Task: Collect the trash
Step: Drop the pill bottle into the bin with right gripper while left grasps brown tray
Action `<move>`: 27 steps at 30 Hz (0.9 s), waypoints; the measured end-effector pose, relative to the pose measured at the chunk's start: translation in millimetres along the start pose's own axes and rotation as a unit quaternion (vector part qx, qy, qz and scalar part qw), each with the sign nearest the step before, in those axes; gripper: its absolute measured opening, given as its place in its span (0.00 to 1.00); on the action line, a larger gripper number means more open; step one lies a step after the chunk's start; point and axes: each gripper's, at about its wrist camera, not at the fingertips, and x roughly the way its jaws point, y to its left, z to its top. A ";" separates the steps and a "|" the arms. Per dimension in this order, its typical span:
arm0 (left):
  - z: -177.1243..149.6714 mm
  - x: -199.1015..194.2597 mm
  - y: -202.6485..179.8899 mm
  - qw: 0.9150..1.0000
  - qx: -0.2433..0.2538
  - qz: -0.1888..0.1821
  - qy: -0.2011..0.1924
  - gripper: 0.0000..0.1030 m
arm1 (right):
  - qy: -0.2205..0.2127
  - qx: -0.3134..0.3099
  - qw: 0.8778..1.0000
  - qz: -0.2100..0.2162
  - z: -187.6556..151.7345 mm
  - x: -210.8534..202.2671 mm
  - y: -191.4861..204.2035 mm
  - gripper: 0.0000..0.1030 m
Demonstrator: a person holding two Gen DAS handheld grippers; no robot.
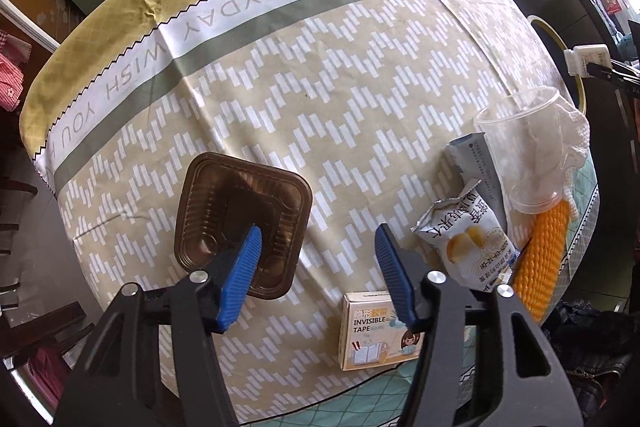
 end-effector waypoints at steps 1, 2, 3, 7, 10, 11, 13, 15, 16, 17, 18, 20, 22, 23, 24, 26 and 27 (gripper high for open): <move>-0.3 2.1 -0.2 1.000 0.000 0.002 0.002 0.51 | -0.003 0.012 1.000 -0.004 -3.5 -3.1 -12.2 0.46; -1.2 4.9 -1.2 1.000 0.001 0.005 0.004 0.49 | -0.006 0.025 1.000 -0.011 -6.9 -5.0 -23.6 0.45; -2.0 7.8 -2.0 1.000 0.003 0.007 0.006 0.46 | -0.006 0.035 0.999 -0.019 -10.6 -5.0 -33.3 0.45; -6.1 19.2 -5.1 1.000 0.004 0.013 0.017 0.40 | -0.005 0.071 0.997 -0.039 -20.1 -4.7 -66.1 0.45; -8.7 25.8 -7.6 1.000 0.003 0.014 0.021 0.36 | -0.002 0.089 0.995 -0.053 -27.8 -2.2 -82.9 0.45; -9.5 28.0 -8.4 1.000 0.003 0.014 0.022 0.36 | -0.002 0.095 0.994 -0.053 -29.7 -1.3 -88.3 0.45; -10.7 30.2 -8.0 1.000 0.002 0.014 0.022 0.35 | -0.001 0.106 0.993 -0.055 -32.3 1.8 -97.4 0.45; -11.2 31.4 -8.9 1.000 0.002 0.014 0.020 0.32 | 0.000 0.115 0.991 -0.063 -33.3 5.3 -106.4 0.46; -11.6 31.9 -9.5 1.000 0.002 0.013 0.019 0.31 | 0.002 0.125 0.990 -0.068 -33.3 7.0 -112.0 0.46; -12.9 29.0 -2.6 1.000 0.002 0.011 0.018 0.27 | -0.004 0.138 0.988 -0.075 -33.6 6.7 -116.8 0.54; -13.4 29.7 -2.3 1.000 0.001 0.010 0.019 0.25 | -0.011 0.146 0.986 -0.083 -34.2 4.9 -121.8 0.62; -13.2 31.1 1.6 1.000 0.001 0.009 0.020 0.21 | -0.021 0.158 0.984 -0.080 -35.2 0.1 -127.7 0.62; -13.6 31.3 4.7 1.000 -0.001 0.009 0.019 0.16 | -0.025 0.166 0.983 -0.067 -36.8 -3.2 -129.7 0.62; -13.9 30.7 7.0 1.000 -0.004 0.009 0.019 0.11 | -0.026 0.164 0.984 -0.066 -37.5 -4.4 -128.0 0.62; -13.6 27.7 6.0 1.000 -0.006 0.010 0.018 0.09 | -0.025 0.160 0.985 -0.065 -38.6 -5.0 -125.8 0.62; -13.0 26.0 7.7 1.000 -0.006 0.011 0.016 0.07 | -0.022 0.153 0.986 -0.061 -40.8 -5.8 -119.1 0.62; -12.8 25.3 7.9 1.000 -0.005 0.012 0.015 0.07 | -0.018 0.148 0.987 -0.058 -41.9 -4.9 -115.0 0.62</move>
